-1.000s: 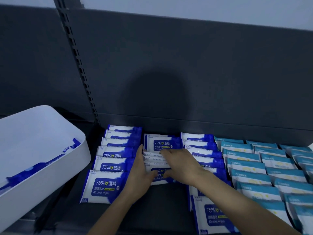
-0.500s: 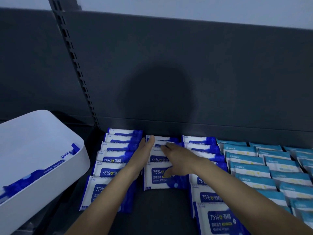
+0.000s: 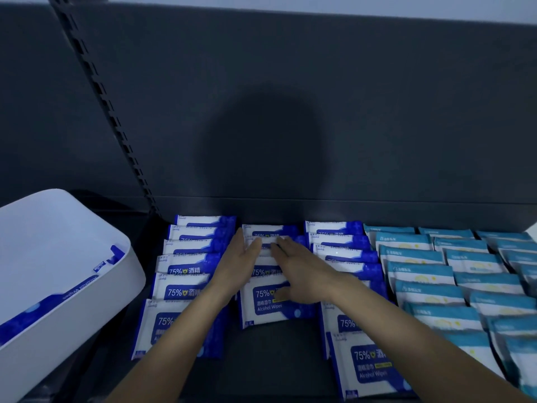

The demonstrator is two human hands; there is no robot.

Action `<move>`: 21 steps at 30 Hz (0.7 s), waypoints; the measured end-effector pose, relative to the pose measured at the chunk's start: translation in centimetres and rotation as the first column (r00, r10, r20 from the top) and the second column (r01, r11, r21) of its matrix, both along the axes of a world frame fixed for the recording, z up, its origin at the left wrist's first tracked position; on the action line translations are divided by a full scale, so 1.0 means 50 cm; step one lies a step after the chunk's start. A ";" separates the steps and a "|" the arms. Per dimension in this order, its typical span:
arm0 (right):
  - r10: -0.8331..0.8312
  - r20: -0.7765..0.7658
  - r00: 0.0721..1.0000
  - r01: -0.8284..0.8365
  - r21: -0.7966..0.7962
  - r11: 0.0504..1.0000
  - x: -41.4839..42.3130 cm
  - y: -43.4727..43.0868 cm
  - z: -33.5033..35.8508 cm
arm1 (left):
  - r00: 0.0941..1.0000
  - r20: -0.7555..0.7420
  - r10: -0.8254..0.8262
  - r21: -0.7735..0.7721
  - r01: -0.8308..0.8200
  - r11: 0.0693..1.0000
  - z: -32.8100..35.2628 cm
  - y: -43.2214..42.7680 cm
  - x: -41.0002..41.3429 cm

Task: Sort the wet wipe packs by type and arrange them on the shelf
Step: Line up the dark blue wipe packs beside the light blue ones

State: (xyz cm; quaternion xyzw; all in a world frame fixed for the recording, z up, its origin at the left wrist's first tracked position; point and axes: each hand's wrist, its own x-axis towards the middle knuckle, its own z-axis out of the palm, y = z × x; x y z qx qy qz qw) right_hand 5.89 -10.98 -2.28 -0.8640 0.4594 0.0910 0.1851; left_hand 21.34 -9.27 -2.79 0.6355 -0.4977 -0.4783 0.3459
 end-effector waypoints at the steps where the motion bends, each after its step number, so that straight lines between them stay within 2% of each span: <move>1: 0.012 0.003 1.000 -0.012 -0.026 1.000 -0.004 0.011 -0.005 | 1.000 0.015 0.002 -0.019 -0.002 1.000 -0.008 0.009 0.001; 3: 0.025 -0.004 1.000 -0.026 -0.046 0.999 -0.015 0.037 -0.017 | 0.999 0.026 0.029 -0.033 -0.028 0.999 -0.022 0.027 0.005; 6: 0.029 -0.041 0.999 -0.032 -0.078 0.996 -0.028 0.062 -0.030 | 0.997 -0.048 0.056 -0.018 -0.057 0.998 -0.038 0.040 0.009; 11: 0.002 -0.040 0.999 -0.005 -0.082 0.997 -0.024 0.075 -0.027 | 0.995 -0.090 0.050 0.008 -0.049 0.999 -0.040 0.040 0.007; 16: -0.034 -0.067 0.997 0.029 -0.078 0.997 -0.022 0.084 -0.031 | 0.998 -0.060 0.008 0.031 -0.006 0.999 -0.033 0.047 0.003; 21: -0.091 -0.035 0.995 0.086 -0.123 0.989 -0.018 0.078 -0.040 | 0.992 -0.129 0.015 0.022 -0.012 1.000 -0.037 0.054 0.010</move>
